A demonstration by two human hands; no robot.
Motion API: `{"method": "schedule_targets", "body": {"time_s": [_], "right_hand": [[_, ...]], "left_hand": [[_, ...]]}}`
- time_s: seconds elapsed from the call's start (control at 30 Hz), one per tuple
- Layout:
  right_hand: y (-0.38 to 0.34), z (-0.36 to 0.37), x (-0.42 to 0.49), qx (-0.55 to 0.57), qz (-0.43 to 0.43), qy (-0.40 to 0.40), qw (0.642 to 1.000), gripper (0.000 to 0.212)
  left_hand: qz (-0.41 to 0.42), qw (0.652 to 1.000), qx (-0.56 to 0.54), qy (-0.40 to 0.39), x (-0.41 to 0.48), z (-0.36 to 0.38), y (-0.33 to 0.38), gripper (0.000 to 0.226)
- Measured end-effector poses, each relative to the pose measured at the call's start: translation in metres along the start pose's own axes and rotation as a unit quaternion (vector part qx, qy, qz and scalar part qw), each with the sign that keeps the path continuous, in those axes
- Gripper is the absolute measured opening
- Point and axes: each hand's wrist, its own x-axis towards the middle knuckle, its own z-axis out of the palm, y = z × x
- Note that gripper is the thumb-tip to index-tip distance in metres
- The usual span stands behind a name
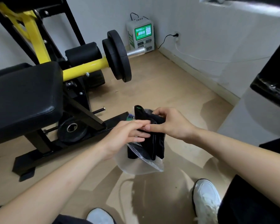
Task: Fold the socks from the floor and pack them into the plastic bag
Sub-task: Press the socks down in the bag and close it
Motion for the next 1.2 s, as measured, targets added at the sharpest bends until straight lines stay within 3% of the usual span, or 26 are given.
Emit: {"method": "schedule_targets", "body": {"time_s": [0.1, 0.2, 0.33, 0.4, 0.5, 0.57, 0.67, 0.83, 0.97, 1.03, 1.2], "right_hand": [[-0.002, -0.003, -0.001, -0.040, -0.016, -0.041, 0.998, 0.021], [-0.006, -0.014, 0.002, -0.063, -0.022, -0.080, 0.995, 0.016], [-0.013, -0.027, 0.000, -0.103, -0.041, -0.113, 0.987, 0.018], [-0.016, -0.028, -0.001, -0.120, -0.054, -0.129, 0.983, 0.019], [-0.019, -0.029, -0.001, -0.110, -0.072, -0.137, 0.982, 0.019], [-0.021, -0.031, -0.003, -0.094, -0.086, -0.132, 0.983, 0.019], [-0.026, -0.034, -0.005, -0.086, -0.100, -0.125, 0.983, 0.023], [-0.032, -0.028, -0.012, -0.147, -0.154, -0.160, 0.964, 0.044], [-0.028, -0.018, -0.016, -0.277, -0.173, -0.161, 0.931, 0.042], [-0.027, -0.017, -0.015, -0.291, -0.145, -0.145, 0.935, 0.041], [-0.030, -0.020, -0.013, -0.118, -0.055, -0.094, 0.987, 0.037]], "left_hand": [[0.015, 0.996, 0.085, -0.018, 0.000, 0.001, 0.002, 0.029], [0.061, 0.981, 0.173, 0.066, 0.001, -0.009, 0.003, 0.020], [0.157, 0.926, 0.295, 0.175, -0.001, -0.024, 0.000, 0.012], [0.188, 0.902, 0.350, 0.170, -0.001, -0.028, -0.001, 0.030], [0.155, 0.881, 0.439, 0.091, 0.003, -0.030, -0.006, 0.060], [0.129, 0.903, 0.406, 0.063, 0.006, -0.031, -0.012, 0.047], [0.105, 0.938, 0.320, 0.083, 0.011, -0.037, -0.013, 0.021], [0.093, 0.964, 0.195, 0.153, 0.011, -0.040, -0.006, 0.010], [0.107, 0.966, 0.138, 0.192, 0.011, -0.038, -0.003, 0.013], [0.108, 0.967, 0.126, 0.195, 0.010, -0.037, -0.002, 0.012], [0.101, 0.976, 0.116, 0.152, 0.009, -0.040, -0.005, 0.024]]}}
